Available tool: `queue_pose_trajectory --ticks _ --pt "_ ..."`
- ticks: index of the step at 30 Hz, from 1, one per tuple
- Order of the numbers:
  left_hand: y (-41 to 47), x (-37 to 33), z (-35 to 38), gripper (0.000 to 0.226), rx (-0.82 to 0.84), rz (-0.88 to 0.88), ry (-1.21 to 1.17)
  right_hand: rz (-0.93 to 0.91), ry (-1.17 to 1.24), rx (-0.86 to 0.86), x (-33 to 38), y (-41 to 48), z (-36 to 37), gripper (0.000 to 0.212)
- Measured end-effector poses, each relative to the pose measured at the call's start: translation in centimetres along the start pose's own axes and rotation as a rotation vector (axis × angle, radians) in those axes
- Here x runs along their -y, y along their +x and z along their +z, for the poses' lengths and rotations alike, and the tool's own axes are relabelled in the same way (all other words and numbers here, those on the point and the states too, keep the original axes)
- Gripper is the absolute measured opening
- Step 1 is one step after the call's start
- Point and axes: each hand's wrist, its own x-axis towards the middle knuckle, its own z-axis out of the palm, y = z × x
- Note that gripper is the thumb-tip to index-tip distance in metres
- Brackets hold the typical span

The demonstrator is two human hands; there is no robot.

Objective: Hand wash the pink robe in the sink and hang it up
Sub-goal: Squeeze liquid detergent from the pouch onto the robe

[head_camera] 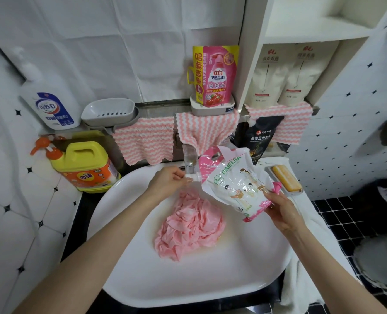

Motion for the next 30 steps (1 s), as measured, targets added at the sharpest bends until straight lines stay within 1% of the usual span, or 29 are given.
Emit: queue_pose_trajectory --ticks 4,9,11,14,16,19,23,25,27,29,30 --pt "-0.8 -1.0 0.3 0.009 0.070 -0.012 -0.152 -0.009 0.004 -0.001 0.1 -0.3 0.0 0.021" --pt "-1.0 -1.4 0.0 0.016 0.181 -0.164 -0.321 -0.023 0.008 -0.003 0.3 -0.6 -0.1 0.021" --pt "-0.9 -1.4 0.4 0.013 0.139 -0.147 -0.350 -0.044 0.000 0.001 0.5 -0.6 -0.1 0.023" --pt "-0.7 -1.6 1.2 0.015 0.034 -0.044 -0.316 -0.062 -0.017 0.008 0.7 -0.8 0.0 0.023" --pt "-0.6 -1.6 1.5 0.018 0.012 -0.002 -0.347 -0.069 -0.016 0.009 0.8 -0.8 0.1 0.023" --pt "-0.6 -1.9 1.9 0.024 -0.002 -0.014 -0.411 -0.075 -0.002 0.012 0.6 -0.8 0.0 0.024" --pt "-0.2 -2.2 2.5 0.021 -0.040 0.017 -0.341 -0.054 0.032 0.050 0.0 -1.0 -0.2 0.026" --pt "0.0 -2.3 2.7 0.021 -0.041 0.017 -0.310 -0.022 0.033 0.083 -0.6 -1.1 -0.7 0.038" --pt "0.1 -2.4 2.9 0.017 -0.027 0.029 -0.239 0.039 -0.006 0.104 -1.2 -1.0 -1.3 0.046" --pt "0.1 -2.5 3.2 0.013 -0.023 0.066 -0.145 0.120 -0.047 0.107 -2.0 -0.7 -2.0 0.061" --pt "-0.1 -2.7 3.4 0.013 -0.015 0.086 -0.095 0.162 -0.105 0.094 -2.3 -0.8 -2.2 0.067"
